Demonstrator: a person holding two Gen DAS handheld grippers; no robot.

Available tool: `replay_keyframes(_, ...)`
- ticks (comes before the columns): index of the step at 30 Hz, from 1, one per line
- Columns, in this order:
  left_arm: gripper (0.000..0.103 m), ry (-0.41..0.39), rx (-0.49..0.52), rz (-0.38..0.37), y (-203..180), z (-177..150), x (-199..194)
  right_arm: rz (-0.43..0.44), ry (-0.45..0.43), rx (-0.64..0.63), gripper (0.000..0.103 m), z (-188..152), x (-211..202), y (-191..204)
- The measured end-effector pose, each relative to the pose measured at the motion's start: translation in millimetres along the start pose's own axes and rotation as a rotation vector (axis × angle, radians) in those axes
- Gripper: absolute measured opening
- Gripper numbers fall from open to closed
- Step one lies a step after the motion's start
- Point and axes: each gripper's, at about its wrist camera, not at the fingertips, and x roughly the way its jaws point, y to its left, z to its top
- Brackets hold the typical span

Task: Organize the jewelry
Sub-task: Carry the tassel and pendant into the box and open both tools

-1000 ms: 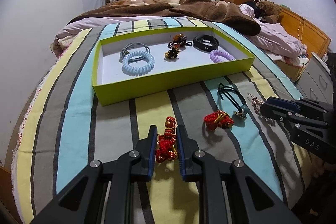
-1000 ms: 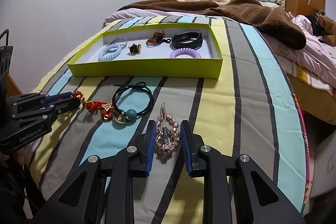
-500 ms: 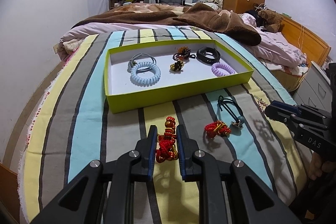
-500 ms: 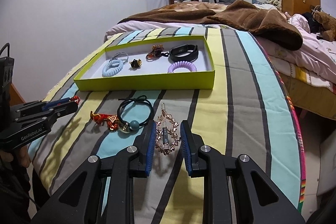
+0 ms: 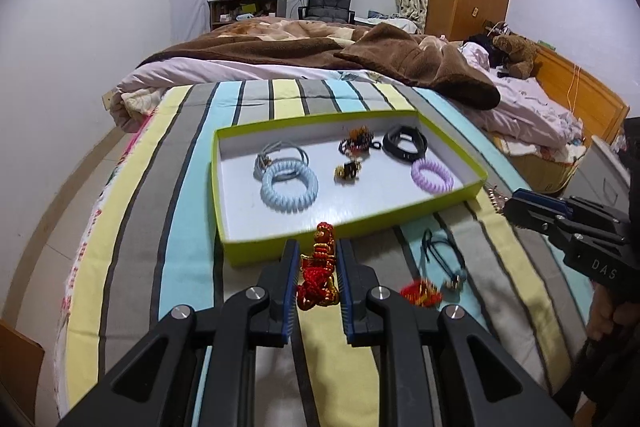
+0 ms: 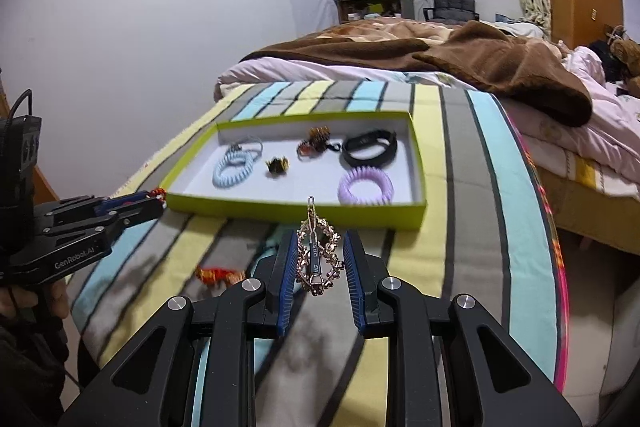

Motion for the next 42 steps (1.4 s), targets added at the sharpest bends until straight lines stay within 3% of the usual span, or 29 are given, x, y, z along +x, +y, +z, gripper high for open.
replay_keyframes(14,0.019,0.052,0.003,0.055,17.0,31.4,46.9,0.004,0.057,-0.039,0.024,49.0,62.6,2.9)
replay_keyframes(25,0.019,0.098,-0.037,0.083,28.5,23.8,68.9,-0.021,0.120,-0.078,0.024,54.8,109.0,1.6)
replay_keyframes(42,0.020,0.107,-0.044,0.076,28.8,25.2,74.4,-0.049,0.156,-0.114,0.025,54.4,128.3,4.4)
